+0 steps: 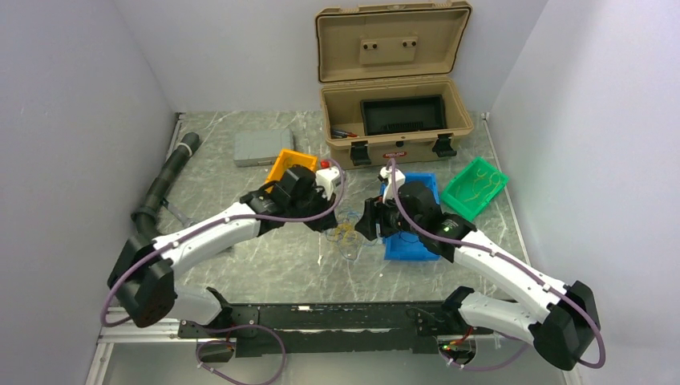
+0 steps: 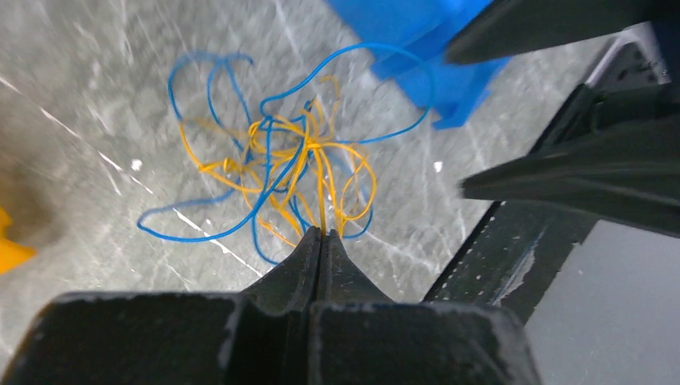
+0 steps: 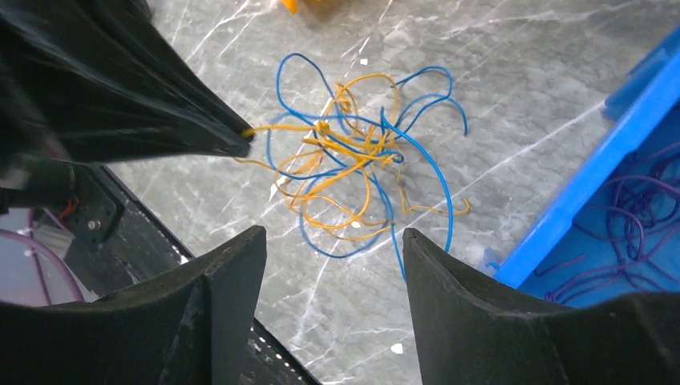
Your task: Untangle the cables
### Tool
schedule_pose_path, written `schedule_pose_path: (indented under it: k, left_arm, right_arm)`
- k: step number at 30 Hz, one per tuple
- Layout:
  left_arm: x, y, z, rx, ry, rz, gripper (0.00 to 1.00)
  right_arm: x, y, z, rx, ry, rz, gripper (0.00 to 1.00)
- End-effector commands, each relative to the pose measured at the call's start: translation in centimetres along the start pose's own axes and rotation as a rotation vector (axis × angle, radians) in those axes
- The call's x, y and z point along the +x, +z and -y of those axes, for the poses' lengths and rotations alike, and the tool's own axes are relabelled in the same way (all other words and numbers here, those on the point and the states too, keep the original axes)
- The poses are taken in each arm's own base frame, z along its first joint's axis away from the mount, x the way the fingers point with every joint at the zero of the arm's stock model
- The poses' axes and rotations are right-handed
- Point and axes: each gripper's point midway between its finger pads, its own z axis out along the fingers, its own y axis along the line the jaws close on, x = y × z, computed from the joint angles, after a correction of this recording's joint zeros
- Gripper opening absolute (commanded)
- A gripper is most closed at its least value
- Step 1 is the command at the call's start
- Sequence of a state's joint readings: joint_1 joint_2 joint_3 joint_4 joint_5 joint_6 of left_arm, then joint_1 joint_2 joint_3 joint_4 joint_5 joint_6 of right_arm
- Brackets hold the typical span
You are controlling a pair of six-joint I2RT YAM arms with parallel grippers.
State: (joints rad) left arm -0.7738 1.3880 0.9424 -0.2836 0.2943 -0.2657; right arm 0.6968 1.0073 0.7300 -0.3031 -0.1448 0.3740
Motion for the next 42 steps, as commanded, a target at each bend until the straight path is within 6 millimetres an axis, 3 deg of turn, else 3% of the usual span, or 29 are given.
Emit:
schedule_pose_path:
  k: [1,9,15,20,23,27,33,37,42]
  left_arm:
    - [-3.2,-3.7,2.3,0.039,0.072,0.044,0.00]
    - [-5.7,-7.1,4.6,0.086,0.139,0.041,0.00]
    - [-7.1,-9.2,6.1,0.123,0.165,0.076,0.00]
    - [-8.3,-10.2,7.6,0.184,0.159,0.144,0.00]
    - [-9.5,-11.7,8.2,0.186,0.152,0.209,0.00]
    - [-12.1,-15.8,8.7,0.143,0.169,0.325,0.00]
    - [-15.7,-24.5,8.4,0.033,0.203,0.539,0.00]
    - [-16.8,-28.7,7.1,-0.087,0.209,0.642,0.00]
    - [-16.8,-30.6,4.7,-0.239,0.183,0.677,0.00]
  right_arm:
    - [-1.1,0.8,-1.3,-0.075,-0.136,0.049,0.65]
    - [-3.2,0.8,-3.3,-0.166,-0.293,0.179,0.70]
    - [-5.1,0.9,-4.5,-0.193,-0.271,0.235,0.71]
    - [-4.9,3.3,-4.4,-0.121,-0.124,0.251,0.72]
    - [-3.5,5.1,-3.5,-0.023,-0.065,0.235,0.68]
    - [-0.6,6.4,0.2,0.153,0.029,0.196,0.63]
    - [3.4,5.9,5.0,0.387,0.156,0.135,0.60]
    - [4.1,5.3,5.7,0.422,0.188,0.130,0.54]
    - [2.7,4.3,4.9,0.379,0.171,0.174,0.36]
